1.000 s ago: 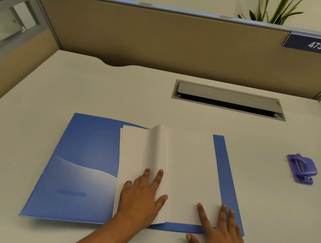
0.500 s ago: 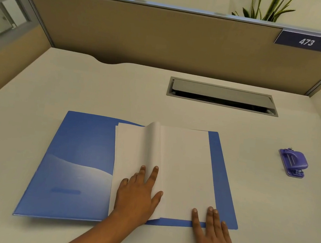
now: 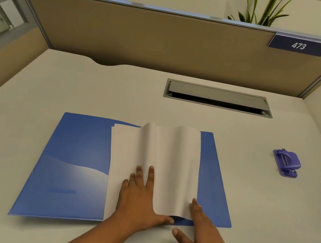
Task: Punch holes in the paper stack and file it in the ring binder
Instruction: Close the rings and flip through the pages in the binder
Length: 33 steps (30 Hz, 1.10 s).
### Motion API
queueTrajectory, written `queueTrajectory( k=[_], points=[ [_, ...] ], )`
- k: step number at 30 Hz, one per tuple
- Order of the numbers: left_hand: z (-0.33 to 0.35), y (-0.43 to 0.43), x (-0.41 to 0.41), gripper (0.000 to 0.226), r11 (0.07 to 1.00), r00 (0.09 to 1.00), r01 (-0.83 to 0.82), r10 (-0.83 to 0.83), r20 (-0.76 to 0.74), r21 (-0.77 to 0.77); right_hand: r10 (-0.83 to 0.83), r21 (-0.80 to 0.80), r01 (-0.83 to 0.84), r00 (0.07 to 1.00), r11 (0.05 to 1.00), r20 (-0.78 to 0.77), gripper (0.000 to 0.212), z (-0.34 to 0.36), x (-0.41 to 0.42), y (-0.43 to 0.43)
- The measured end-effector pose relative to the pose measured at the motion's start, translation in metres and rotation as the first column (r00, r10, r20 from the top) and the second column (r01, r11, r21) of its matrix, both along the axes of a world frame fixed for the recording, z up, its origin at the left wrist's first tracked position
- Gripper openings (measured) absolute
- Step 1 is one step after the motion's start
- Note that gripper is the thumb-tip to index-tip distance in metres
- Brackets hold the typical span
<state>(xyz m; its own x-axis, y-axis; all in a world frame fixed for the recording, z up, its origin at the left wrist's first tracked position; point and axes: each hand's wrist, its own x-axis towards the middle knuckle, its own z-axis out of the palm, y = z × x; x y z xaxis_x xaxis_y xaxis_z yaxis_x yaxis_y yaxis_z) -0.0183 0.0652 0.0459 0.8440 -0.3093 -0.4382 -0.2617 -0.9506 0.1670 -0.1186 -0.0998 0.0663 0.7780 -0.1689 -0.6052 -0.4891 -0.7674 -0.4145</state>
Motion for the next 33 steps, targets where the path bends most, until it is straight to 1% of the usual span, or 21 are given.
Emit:
queueTrajectory(
  k=[2, 3, 4, 5, 6, 7, 8, 9, 11, 16, 18, 20, 22, 25, 27, 30, 32, 33],
  points=[
    [0.002, -0.002, 0.001, 0.149, 1.000, 1.000, -0.005, 0.005, -0.012, -0.005, -0.145, 0.156, 0.129, 0.984, 0.979, 0.099, 0.098, 0.004, 0.009, 0.006],
    [0.003, -0.002, 0.001, 0.148, 1.000, 1.000, -0.008, 0.008, -0.015, -0.010, -0.263, 0.234, 0.226, 0.954, 0.946, 0.144, 0.086, 0.005, 0.014, 0.006],
    [0.003, -0.001, 0.002, 0.145, 1.000, 1.000, -0.011, 0.011, -0.015, -0.017, -0.397, 0.306, 0.336, 0.902, 0.891, 0.167, 0.077, 0.007, 0.020, 0.004],
    [0.003, 0.000, 0.002, 0.142, 1.000, 1.000, -0.013, 0.012, -0.014, -0.021, -0.521, 0.366, 0.445, 0.842, 0.817, 0.140, 0.070, 0.008, 0.026, 0.001],
    [0.003, 0.002, 0.001, 0.140, 1.000, 1.000, -0.013, 0.012, -0.014, -0.021, -0.611, 0.408, 0.531, 0.787, 0.743, 0.088, 0.062, 0.010, 0.033, -0.003],
    [0.003, 0.003, 0.001, 0.137, 1.000, 1.000, -0.011, 0.011, -0.016, -0.023, -0.661, 0.441, 0.584, 0.750, 0.681, 0.028, 0.050, 0.014, 0.038, -0.009],
    [0.002, 0.004, 0.001, 0.135, 1.000, 1.000, -0.010, 0.009, -0.019, -0.025, -0.684, 0.471, 0.613, 0.729, 0.634, -0.029, 0.035, 0.017, 0.042, -0.015],
    [0.002, 0.005, 0.001, 0.134, 1.000, 1.000, -0.009, 0.008, -0.020, -0.024, -0.696, 0.490, 0.632, 0.714, 0.601, -0.068, 0.028, 0.021, 0.046, -0.021],
    [0.003, 0.005, 0.001, 0.134, 1.000, 1.000, -0.007, 0.007, -0.021, -0.018, -0.715, 0.488, 0.664, 0.691, 0.566, -0.110, 0.019, 0.027, 0.052, -0.029],
    [0.005, 0.006, 0.001, 0.135, 1.000, 0.999, -0.016, 0.015, -0.032, -0.017, -0.718, 0.437, 0.707, 0.674, 0.556, -0.177, 0.026, 0.029, 0.061, -0.042],
    [0.005, 0.007, 0.001, 0.135, 0.999, 0.999, -0.026, 0.025, -0.045, -0.029, -0.733, 0.448, 0.737, 0.642, 0.507, -0.226, 0.027, 0.029, 0.064, -0.046],
    [0.006, 0.007, 0.001, 0.136, 0.999, 0.998, -0.035, 0.033, -0.058, -0.041, -0.741, 0.496, 0.727, 0.634, 0.475, -0.221, 0.024, 0.029, 0.067, -0.049],
    [0.010, 0.008, 0.002, 0.139, 0.999, 0.996, -0.037, 0.034, -0.083, -0.035, -0.719, 0.558, 0.673, 0.671, 0.486, -0.181, 0.020, 0.032, 0.068, -0.049],
    [0.022, 0.007, 0.005, 0.142, 0.998, 0.994, -0.043, 0.038, -0.105, -0.038, -0.684, 0.642, 0.572, 0.723, 0.510, -0.100, 0.022, 0.042, 0.070, -0.045],
    [0.036, 0.004, 0.009, 0.139, 0.995, 0.996, -0.049, 0.043, -0.079, -0.081, -0.663, 0.680, 0.513, 0.747, 0.524, -0.052, 0.021, 0.048, 0.072, -0.040],
    [0.059, -0.003, 0.019, 0.138, 0.990, 0.999, -0.016, 0.010, -0.041, -0.141, -0.615, 0.714, 0.435, 0.789, 0.548, -0.009, 0.021, 0.054, 0.076, -0.030],
    [0.075, -0.008, 0.026, 0.137, 0.981, 0.996, 0.023, -0.039, -0.075, -0.194, -0.578, 0.721, 0.395, 0.816, 0.569, 0.010, 0.029, 0.057, 0.079, -0.024],
    [0.081, -0.010, 0.030, 0.133, 0.968, 0.992, 0.028, -0.059, -0.115, -0.249, -0.565, 0.714, 0.384, 0.825, 0.585, 0.019, 0.034, 0.058, 0.081, -0.021]
  ],
)
